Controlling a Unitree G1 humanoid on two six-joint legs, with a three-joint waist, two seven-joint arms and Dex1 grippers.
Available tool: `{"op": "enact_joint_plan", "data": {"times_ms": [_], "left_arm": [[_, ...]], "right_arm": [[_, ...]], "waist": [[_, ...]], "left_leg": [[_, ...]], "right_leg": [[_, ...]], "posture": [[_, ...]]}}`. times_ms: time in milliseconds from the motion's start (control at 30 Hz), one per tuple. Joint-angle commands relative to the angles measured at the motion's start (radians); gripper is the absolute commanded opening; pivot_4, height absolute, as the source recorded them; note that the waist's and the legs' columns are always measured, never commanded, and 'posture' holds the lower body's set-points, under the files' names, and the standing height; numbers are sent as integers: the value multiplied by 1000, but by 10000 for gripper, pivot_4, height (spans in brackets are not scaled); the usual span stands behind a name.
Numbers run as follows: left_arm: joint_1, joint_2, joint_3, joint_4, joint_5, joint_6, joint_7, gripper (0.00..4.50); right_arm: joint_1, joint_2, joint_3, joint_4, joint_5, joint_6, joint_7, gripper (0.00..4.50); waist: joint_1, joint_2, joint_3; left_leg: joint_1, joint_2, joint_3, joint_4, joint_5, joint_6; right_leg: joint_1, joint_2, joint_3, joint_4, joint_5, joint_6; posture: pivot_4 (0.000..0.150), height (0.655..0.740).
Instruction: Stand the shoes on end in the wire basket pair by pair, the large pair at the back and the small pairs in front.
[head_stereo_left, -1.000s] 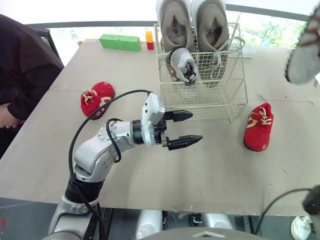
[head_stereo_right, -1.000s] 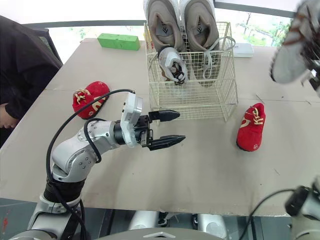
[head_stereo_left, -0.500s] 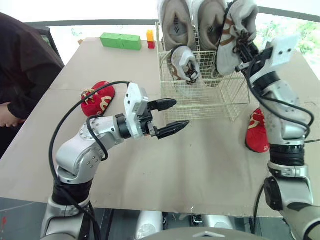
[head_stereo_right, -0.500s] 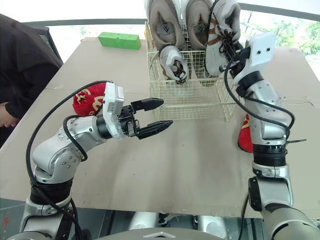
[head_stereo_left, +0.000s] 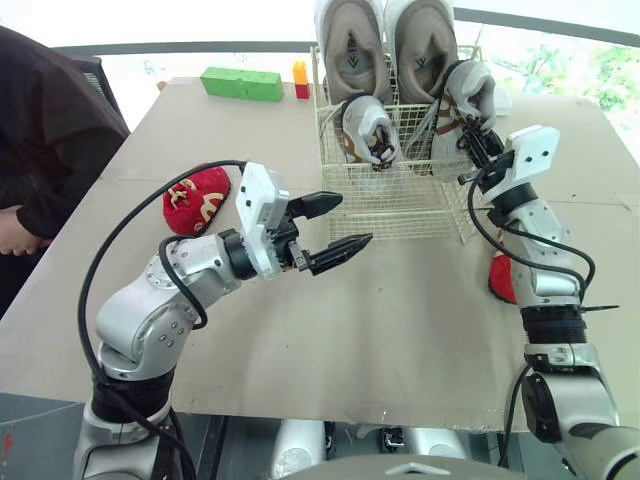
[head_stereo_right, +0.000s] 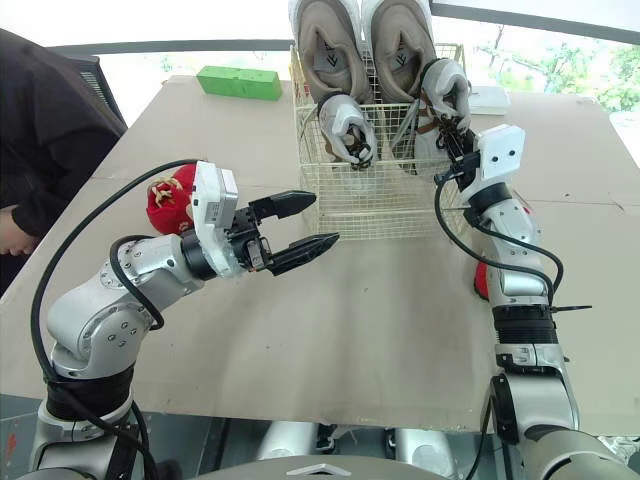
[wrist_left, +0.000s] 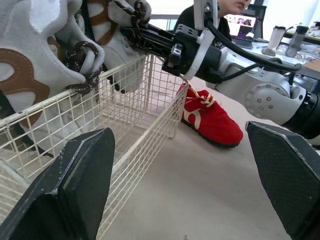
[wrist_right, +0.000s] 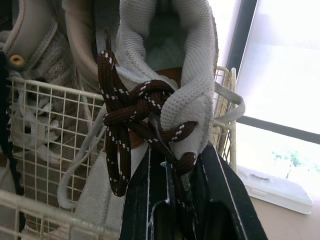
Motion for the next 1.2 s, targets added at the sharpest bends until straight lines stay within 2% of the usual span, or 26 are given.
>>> {"op": "enact_joint_plan", "data": {"times_ms": [33, 167, 200, 333, 433, 600, 700, 800, 900, 1000, 1067, 1200], "left_arm": [[-6, 7, 30, -28, -25, -6, 7, 45000], [-7, -6, 39, -10, -35, -7, 28, 45000], [-8, -18, 42, -1, -28, -16, 43, 45000], [-26, -79, 61, 44, 7, -37, 136, 45000], [-24, -123, 68, 56, 40, -80, 183, 45000], [69, -56, 98, 44, -42, -50, 51, 45000], [149, 2, 111, 21, -52, -60, -29, 45000], [245, 36, 144, 29, -47, -79, -71, 45000], [321, 12, 243, 89, -30, -99, 4, 45000], [365, 9, 341, 185, 35, -126, 89, 45000], [347, 20, 397, 294, 106, -147, 180, 45000], [279, 42, 424, 416, 164, -156, 240, 45000]], "right_arm": [[71, -16, -17, -87, 53, 46, 45, 19552], [130, -74, -25, -223, 86, 125, 88, 36870], [143, -86, -34, -259, 107, 134, 104, 38495], [198, -161, -54, -388, 151, 161, 174, 38495], [272, -272, -90, -513, 299, 289, 302, 38495], [485, -484, -199, -635, 448, 437, 492, 38495], [595, -517, -276, -668, 505, 482, 521, 38495], [710, -512, -340, -684, 495, 482, 533, 38495], [776, -498, -361, -754, 520, 484, 535, 38495], [768, -474, -361, -853, 594, 480, 515, 38495], [757, -472, -332, -915, 631, 485, 520, 38495], [714, -476, -265, -953, 655, 503, 515, 38495]], "waist": [[1, 0, 0], [2, 0, 0], [2, 0, 0], [4, 2, 1], [8, 2, 1], [14, 1, 1], [8, 1, 1], [8, 1, 1], [8, 1, 1], [3, 1, 1], [5, 1, 1], [14, -5, -1]], "left_leg": [[0, 0, 0, 0, 0, 0], [0, 0, 0, 0, 0, 0], [0, 0, 0, 0, 0, 0], [-1, 0, 0, -1, 0, 0], [-2, 0, -1, -1, 0, 0], [-3, 0, -1, -2, -1, 1], [-2, 0, -1, -2, -1, 1], [-1, 0, -1, -2, -1, 1], [-1, 0, -1, -2, -1, 1], [-1, 0, -1, -2, -1, 1], [0, 0, -1, -2, -1, 1], [-1, 0, -2, -2, -3, 5]], "right_leg": [[0, 0, 0, 0, 0, 0], [0, 0, 0, 0, 0, 0], [0, 0, 0, 0, 0, 0], [-1, 0, 0, -1, 0, 0], [-1, 0, 0, -2, 0, 0], [0, 0, -1, -4, 0, 0], [-1, 0, -1, -4, 0, 0], [0, 0, -1, -3, -1, 0], [0, 0, -1, -3, -1, 1], [0, 0, -1, -3, -1, 1], [0, 0, -1, -3, -1, 2], [0, 0, -2, -3, -1, 2]], "posture": [[1500, 7400], [1500, 7400], [1500, 7400], [1500, 7400], [1500, 7400], [1500, 7400], [1500, 7400], [1500, 7400], [1500, 7400], [1500, 7400], [1500, 7400], [1500, 7400]]}}
